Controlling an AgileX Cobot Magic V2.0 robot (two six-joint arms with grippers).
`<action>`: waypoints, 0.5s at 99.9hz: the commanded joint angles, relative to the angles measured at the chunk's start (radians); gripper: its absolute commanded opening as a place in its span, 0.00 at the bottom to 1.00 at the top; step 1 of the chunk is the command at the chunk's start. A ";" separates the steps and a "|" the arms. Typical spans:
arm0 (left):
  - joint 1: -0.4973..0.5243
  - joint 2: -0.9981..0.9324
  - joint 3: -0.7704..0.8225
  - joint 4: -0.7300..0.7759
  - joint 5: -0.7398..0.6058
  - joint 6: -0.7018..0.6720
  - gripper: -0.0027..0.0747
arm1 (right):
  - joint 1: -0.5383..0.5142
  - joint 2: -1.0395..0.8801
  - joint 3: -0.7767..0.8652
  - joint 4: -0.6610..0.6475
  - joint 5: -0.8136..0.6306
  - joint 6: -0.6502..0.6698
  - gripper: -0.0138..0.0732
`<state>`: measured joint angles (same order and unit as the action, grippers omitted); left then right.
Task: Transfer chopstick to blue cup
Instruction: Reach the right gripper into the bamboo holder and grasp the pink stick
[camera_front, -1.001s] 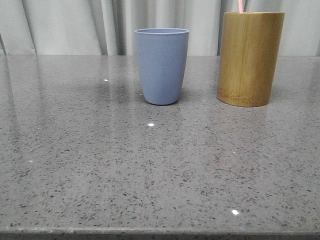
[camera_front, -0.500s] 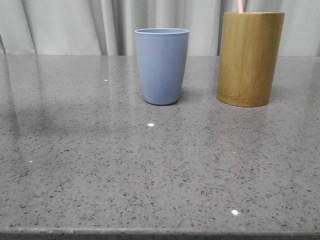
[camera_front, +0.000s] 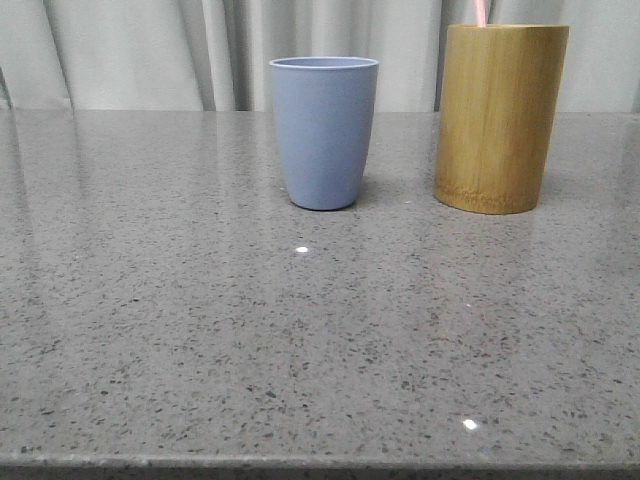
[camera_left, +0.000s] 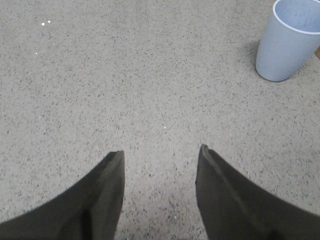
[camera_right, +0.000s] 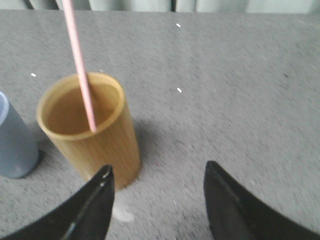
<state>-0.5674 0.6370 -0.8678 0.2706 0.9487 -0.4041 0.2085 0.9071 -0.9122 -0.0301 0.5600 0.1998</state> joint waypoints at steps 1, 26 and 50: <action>-0.003 -0.041 0.003 0.010 -0.055 -0.013 0.47 | 0.031 0.050 -0.100 -0.003 -0.058 -0.009 0.71; -0.003 -0.091 0.041 0.010 -0.055 -0.013 0.47 | 0.128 0.231 -0.299 -0.003 -0.075 -0.009 0.73; -0.003 -0.091 0.041 0.010 -0.055 -0.013 0.47 | 0.141 0.424 -0.461 -0.004 -0.081 -0.009 0.73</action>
<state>-0.5674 0.5405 -0.8016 0.2706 0.9546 -0.4059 0.3484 1.2939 -1.2968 -0.0283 0.5531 0.1998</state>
